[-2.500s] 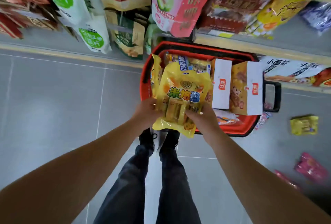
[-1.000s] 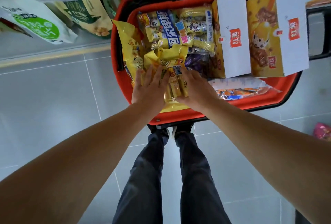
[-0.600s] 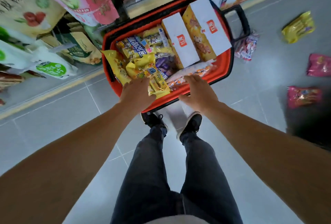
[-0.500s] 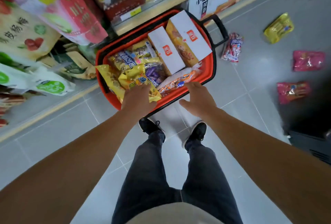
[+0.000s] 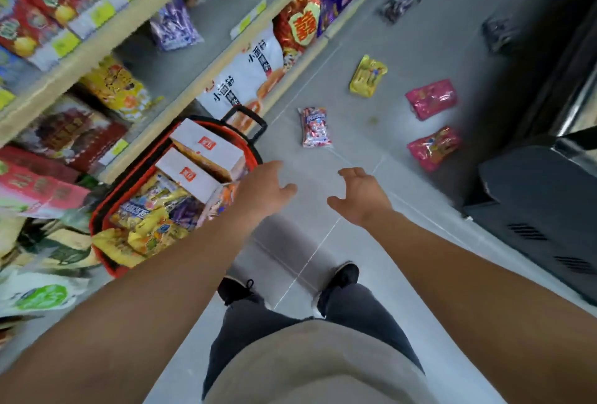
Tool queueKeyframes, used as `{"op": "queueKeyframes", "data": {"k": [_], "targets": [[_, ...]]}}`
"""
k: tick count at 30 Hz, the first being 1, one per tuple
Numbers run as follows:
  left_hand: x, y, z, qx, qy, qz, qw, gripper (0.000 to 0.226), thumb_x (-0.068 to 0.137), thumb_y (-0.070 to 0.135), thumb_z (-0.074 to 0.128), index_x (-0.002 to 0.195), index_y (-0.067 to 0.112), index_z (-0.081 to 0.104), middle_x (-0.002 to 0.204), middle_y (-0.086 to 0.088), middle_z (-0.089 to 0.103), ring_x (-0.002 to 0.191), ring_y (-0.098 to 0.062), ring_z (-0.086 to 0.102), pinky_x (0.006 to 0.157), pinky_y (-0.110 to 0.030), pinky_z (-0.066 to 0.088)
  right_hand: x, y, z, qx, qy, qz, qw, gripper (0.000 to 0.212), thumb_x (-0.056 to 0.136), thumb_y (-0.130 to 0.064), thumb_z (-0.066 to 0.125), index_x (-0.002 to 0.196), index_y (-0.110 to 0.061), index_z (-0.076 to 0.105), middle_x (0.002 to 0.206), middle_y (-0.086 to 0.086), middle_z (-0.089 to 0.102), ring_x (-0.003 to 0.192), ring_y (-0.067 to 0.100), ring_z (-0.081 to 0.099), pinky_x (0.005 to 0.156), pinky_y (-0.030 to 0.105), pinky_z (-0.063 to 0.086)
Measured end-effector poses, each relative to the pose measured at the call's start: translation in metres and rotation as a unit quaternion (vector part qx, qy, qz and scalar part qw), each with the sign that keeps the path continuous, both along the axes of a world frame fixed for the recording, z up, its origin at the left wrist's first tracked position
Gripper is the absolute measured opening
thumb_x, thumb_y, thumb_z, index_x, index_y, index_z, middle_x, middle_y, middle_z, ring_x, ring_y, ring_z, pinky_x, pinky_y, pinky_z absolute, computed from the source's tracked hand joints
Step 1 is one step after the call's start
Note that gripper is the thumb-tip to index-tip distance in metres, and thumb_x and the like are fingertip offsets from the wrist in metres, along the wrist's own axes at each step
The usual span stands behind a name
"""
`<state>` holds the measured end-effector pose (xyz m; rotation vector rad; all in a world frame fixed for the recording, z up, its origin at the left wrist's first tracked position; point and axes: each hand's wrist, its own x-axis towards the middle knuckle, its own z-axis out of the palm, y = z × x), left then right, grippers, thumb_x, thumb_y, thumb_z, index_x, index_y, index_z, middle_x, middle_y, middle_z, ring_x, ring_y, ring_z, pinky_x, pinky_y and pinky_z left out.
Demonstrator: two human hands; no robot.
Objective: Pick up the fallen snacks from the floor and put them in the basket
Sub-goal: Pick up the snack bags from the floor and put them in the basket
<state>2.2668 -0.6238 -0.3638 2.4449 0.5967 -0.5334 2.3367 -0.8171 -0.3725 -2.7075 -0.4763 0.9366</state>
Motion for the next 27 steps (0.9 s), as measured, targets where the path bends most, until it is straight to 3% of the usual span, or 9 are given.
{"op": "queueKeyframes", "data": {"k": [4, 9, 12, 17, 19, 27], "targets": [[0.063, -0.062, 0.021, -0.009, -0.035, -0.024, 0.999, 0.062, 0.087, 0.036, 0.067, 0.141, 0.012, 0.048, 0.140, -0.013, 0.054, 0.129, -0.028, 0.050, 0.104, -0.032, 0.037, 0.041, -0.075, 0.018, 0.001, -0.020, -0.059, 0.998, 0.070, 0.091, -0.043, 0.063, 0.151, -0.018, 0.037, 0.152, 0.005, 0.038, 0.136, 0.031, 0.042, 0.102, 0.041, 0.046], [0.134, -0.116, 0.038, -0.024, -0.048, -0.057, 0.997, 0.053, 0.084, 0.042, 0.068, 0.132, 0.021, 0.056, 0.125, -0.007, 0.065, 0.117, -0.028, 0.059, 0.086, -0.028, 0.042, 0.087, -0.144, 0.031, 0.011, -0.030, -0.134, 0.991, 0.070, 0.091, -0.043, 0.064, 0.150, -0.016, 0.038, 0.153, 0.009, 0.039, 0.136, 0.033, 0.041, 0.108, 0.039, 0.040], [0.180, -0.142, 0.046, -0.038, -0.052, -0.077, 0.995, 0.070, 0.076, 0.051, 0.062, 0.136, 0.018, 0.053, 0.126, -0.008, 0.065, 0.120, -0.027, 0.058, 0.093, -0.029, 0.043, 0.121, -0.171, 0.036, 0.014, -0.040, -0.167, 0.985, 0.071, 0.091, -0.045, 0.064, 0.151, -0.016, 0.038, 0.153, 0.011, 0.039, 0.136, 0.034, 0.042, 0.110, 0.040, 0.038], [0.274, -0.170, 0.044, -0.067, -0.058, -0.102, 0.991, 0.065, 0.087, 0.041, 0.064, 0.145, 0.020, 0.044, 0.140, -0.009, 0.056, 0.123, -0.027, 0.057, 0.104, -0.034, 0.044, 0.197, -0.199, 0.038, 0.024, -0.046, -0.229, 0.972, 0.064, 0.089, -0.043, 0.066, 0.142, -0.013, 0.048, 0.141, 0.014, 0.048, 0.126, 0.035, 0.050, 0.109, 0.039, 0.039], [0.310, -0.174, 0.039, -0.075, -0.060, -0.124, 0.988, 0.066, 0.088, 0.042, 0.064, 0.147, 0.020, 0.043, 0.147, -0.006, 0.050, 0.132, -0.025, 0.049, 0.107, -0.032, 0.040, 0.223, -0.206, 0.036, 0.032, -0.041, -0.256, 0.965, 0.060, 0.087, -0.044, 0.068, 0.137, -0.013, 0.052, 0.135, 0.013, 0.051, 0.121, 0.035, 0.054, 0.106, 0.040, 0.044], [0.475, -0.180, 0.024, -0.115, -0.023, -0.171, 0.978, 0.068, 0.089, 0.043, 0.064, 0.148, 0.020, 0.041, 0.150, -0.004, 0.046, 0.135, -0.022, 0.046, 0.105, -0.026, 0.036, 0.343, -0.209, 0.034, 0.029, -0.022, -0.357, 0.933, 0.065, 0.085, -0.056, 0.069, 0.136, -0.019, 0.054, 0.134, 0.009, 0.053, 0.117, 0.031, 0.058, 0.102, 0.041, 0.048]]}}
